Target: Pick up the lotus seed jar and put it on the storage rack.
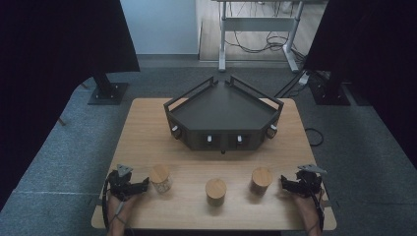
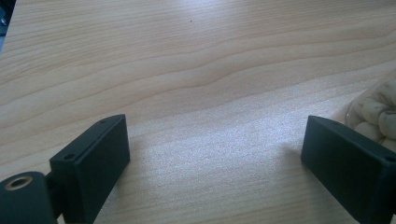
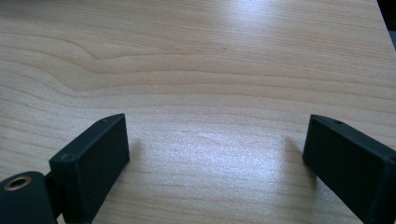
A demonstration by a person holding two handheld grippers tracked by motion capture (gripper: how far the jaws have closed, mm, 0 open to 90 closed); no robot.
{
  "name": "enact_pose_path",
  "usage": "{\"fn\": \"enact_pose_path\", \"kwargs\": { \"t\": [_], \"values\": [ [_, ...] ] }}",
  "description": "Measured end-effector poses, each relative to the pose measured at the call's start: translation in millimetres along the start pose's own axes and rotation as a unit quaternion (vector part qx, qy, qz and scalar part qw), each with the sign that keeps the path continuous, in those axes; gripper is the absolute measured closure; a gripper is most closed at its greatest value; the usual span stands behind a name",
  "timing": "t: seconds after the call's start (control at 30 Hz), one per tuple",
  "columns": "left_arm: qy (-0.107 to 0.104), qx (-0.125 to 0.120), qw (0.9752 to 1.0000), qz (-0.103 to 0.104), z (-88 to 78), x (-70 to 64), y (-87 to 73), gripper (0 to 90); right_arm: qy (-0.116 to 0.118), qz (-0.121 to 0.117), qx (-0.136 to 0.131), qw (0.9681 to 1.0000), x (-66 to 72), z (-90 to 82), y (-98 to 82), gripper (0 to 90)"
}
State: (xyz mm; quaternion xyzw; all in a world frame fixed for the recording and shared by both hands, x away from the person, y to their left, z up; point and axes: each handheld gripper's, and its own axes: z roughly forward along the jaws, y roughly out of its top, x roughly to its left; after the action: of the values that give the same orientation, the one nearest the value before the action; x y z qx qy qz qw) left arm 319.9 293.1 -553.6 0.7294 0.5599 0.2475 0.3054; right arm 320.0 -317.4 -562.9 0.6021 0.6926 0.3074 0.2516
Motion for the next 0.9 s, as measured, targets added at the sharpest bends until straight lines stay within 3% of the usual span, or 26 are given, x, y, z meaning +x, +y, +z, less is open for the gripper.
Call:
{"fn": "enact_pose_path", "kwargs": {
  "t": [0.4, 0.6, 0.9],
  "values": [
    [0.006, 0.001, 0.9999, -0.009, 0.1, 1.1, 0.0, 5.1, 0.003, -0.003, 0.000, 1.0000, 0.5, -0.6, -0.7, 6.3],
    [-0.002, -0.019, 0.9995, -0.025, -3.7, 5.8, -1.9, 6.0, 0.008, -0.008, 0.000, 0.9999, 1.5, -1.3, -1.3, 6.2],
    [-0.001, -0.034, 0.9992, -0.022, -6.5, 5.7, -1.6, 5.9, 0.012, -0.012, 0.000, 0.9999, 1.8, -1.4, -1.3, 6.3]
  ]
}}
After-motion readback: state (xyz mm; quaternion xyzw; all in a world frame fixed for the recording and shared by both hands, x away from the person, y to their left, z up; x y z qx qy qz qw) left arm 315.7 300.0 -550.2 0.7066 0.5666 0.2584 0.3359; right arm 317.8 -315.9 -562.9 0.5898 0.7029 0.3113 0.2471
